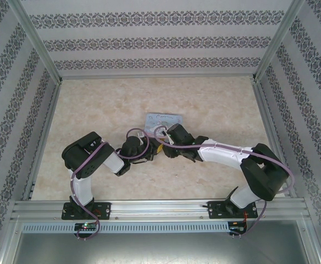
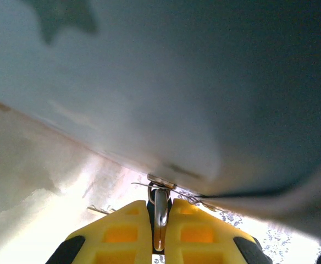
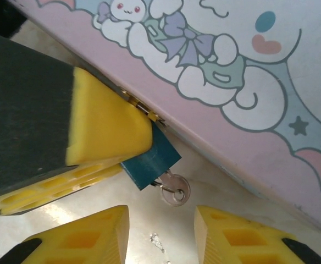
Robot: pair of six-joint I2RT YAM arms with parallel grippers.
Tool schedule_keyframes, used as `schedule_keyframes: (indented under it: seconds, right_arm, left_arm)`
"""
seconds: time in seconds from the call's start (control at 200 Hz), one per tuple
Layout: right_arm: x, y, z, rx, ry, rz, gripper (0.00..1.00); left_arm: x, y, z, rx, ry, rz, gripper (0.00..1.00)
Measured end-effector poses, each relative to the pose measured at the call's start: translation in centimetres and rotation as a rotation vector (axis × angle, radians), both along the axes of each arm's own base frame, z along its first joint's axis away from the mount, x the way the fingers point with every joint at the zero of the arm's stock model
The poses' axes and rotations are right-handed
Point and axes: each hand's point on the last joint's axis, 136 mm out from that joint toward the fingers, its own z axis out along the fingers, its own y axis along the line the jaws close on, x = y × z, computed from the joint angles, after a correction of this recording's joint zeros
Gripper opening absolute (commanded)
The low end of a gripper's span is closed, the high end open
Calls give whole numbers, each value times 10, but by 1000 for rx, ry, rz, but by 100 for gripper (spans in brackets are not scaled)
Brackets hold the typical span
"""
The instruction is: Unlock the padlock with the key
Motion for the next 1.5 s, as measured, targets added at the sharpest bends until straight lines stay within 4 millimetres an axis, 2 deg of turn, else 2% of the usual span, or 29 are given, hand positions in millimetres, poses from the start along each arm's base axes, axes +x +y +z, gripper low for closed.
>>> schedule_keyframes:
  seconds: [0.31, 0.7, 0.949, 0.994, 1.094, 1.254, 1.354, 1.504]
  right_arm:
    - [6, 0, -12, -50, 11, 0, 31]
    - [13, 1, -14, -19, 61, -8, 0]
    - [12, -2, -3, 180, 184, -41, 0]
    - [11, -3, 0, 212, 199, -47, 11]
    - [12, -3, 10, 266, 199, -60, 26]
    - [13, -2, 37, 324, 127, -47, 45]
    - [12, -8, 42, 309, 86, -47, 48]
    - [13, -17, 35, 222, 30, -37, 47]
  left_arm:
    - [-1, -1, 0, -2, 2, -10, 0]
    - [4, 4, -1, 9, 0, 7, 0]
    - [5, 3, 3, 5, -11, 10, 0]
    - [5, 3, 3, 4, -11, 10, 0]
    - [4, 2, 3, 3, -9, 3, 0]
    - [3, 2, 1, 5, -1, -4, 0]
    - [2, 2, 1, 5, 5, -6, 0]
    - [0, 2, 3, 11, 17, -9, 0]
